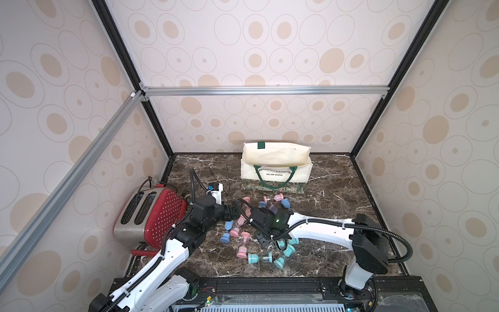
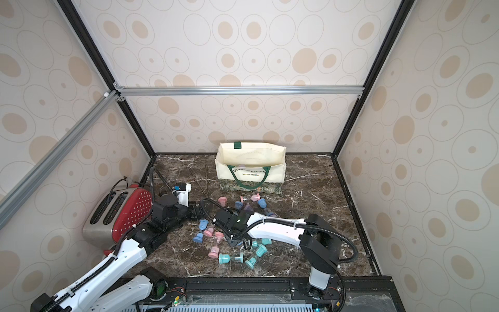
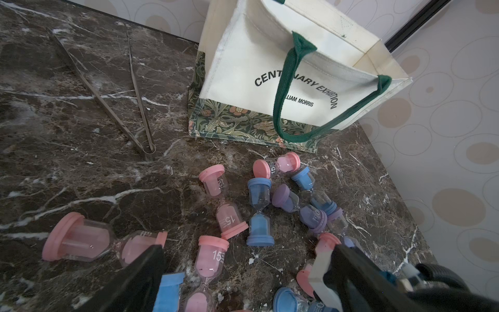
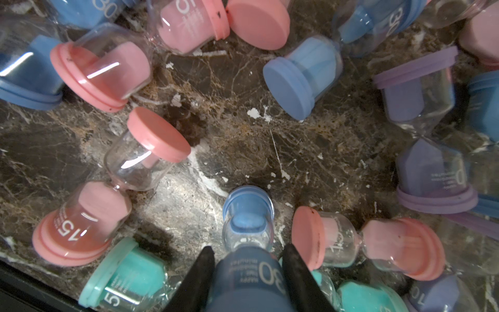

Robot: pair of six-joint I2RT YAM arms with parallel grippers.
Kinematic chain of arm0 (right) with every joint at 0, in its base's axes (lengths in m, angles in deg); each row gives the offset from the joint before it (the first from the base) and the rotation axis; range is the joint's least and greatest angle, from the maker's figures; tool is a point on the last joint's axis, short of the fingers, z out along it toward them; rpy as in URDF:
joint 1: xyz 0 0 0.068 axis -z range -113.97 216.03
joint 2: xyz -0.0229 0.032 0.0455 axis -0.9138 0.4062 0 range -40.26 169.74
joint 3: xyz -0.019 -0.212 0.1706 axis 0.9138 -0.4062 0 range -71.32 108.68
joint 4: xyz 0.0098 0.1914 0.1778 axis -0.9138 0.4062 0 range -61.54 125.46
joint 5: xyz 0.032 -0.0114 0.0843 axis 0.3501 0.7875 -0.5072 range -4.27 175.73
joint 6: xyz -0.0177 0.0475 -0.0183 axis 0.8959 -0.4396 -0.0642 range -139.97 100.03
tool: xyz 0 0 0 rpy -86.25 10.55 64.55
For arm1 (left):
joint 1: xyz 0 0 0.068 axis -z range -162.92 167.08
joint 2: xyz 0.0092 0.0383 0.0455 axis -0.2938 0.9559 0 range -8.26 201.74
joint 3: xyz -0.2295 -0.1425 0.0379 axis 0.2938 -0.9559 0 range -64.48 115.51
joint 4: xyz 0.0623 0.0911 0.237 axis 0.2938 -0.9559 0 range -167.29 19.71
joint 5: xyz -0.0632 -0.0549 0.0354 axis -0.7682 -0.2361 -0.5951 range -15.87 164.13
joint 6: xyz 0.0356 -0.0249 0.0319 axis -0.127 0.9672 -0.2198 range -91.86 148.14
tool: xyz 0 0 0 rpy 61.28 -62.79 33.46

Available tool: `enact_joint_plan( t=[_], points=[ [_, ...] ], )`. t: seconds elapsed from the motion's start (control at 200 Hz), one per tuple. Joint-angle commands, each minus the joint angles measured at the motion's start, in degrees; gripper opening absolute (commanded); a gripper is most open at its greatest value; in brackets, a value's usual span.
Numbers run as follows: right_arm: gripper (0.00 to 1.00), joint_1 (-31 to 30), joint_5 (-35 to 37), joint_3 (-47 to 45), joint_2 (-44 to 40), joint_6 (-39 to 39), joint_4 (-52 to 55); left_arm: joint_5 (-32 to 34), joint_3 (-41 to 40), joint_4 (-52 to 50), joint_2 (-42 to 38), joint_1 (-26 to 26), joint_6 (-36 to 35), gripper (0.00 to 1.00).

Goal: Put the hourglass into the canvas bag
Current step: Pick up the hourglass from the center of the board.

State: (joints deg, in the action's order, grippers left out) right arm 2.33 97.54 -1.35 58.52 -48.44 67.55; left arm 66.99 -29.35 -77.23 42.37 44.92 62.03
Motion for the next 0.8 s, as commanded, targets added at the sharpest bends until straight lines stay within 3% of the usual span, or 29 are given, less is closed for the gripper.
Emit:
enact_joint_plan(
  t=[0.0,0.795],
  points=[
    [0.31,-0.37,0.18,1.3,-1.44,-0.74,1.81,0.48,0.99,-0.26,-0.6,0.38,0.74,0.97],
    [0.2,3.96,-3.52,6.7,-12.08,0.15,8.45,2.13,6.88,-1.16,-1.42,0.38,-2.4,0.97]
  ],
)
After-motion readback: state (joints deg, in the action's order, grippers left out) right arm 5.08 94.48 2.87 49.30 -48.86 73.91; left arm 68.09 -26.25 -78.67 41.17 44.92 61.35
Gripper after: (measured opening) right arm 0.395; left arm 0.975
